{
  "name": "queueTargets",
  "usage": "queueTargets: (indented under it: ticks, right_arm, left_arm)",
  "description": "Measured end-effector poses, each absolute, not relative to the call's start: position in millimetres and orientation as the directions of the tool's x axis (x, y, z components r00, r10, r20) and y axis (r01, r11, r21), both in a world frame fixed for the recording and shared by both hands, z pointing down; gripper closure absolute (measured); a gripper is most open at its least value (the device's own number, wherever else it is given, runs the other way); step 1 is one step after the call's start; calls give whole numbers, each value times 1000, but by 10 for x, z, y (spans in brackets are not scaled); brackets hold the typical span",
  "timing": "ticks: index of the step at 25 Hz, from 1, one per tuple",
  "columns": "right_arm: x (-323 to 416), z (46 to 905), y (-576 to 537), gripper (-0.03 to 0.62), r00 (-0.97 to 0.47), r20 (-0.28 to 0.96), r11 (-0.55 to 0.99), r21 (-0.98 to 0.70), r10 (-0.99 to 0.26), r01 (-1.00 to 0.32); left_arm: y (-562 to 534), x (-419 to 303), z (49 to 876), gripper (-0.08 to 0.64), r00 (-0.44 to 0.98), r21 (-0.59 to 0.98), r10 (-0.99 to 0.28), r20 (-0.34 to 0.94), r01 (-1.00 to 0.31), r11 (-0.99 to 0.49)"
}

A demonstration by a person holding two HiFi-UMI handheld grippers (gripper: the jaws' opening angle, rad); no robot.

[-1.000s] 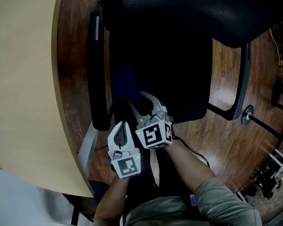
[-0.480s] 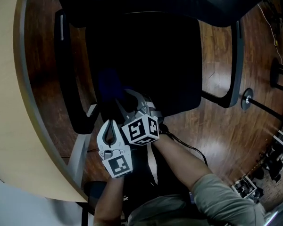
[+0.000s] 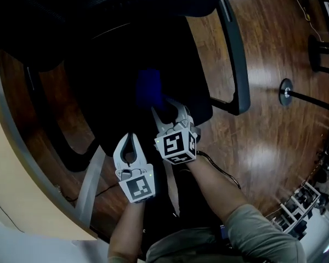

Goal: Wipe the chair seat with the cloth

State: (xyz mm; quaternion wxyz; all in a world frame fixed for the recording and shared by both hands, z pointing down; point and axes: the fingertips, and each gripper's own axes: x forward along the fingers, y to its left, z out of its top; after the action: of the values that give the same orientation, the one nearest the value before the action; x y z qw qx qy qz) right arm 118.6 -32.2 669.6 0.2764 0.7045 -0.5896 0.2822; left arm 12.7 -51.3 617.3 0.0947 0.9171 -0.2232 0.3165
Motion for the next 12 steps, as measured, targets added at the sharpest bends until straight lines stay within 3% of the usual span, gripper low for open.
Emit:
queueTargets:
  ticks: [6,12]
  right_arm:
    - [1912,6774,449,486,320,734,-405,67,-599,-912]
    - [2310,6836,933,486,408,745,-544,72,-528,-836]
  left_arm:
    - [-74,695,6233,555,755,53,-250,606,-352,-935]
    - [204,1079,6281,555,766,49,-190,614,-278,-959]
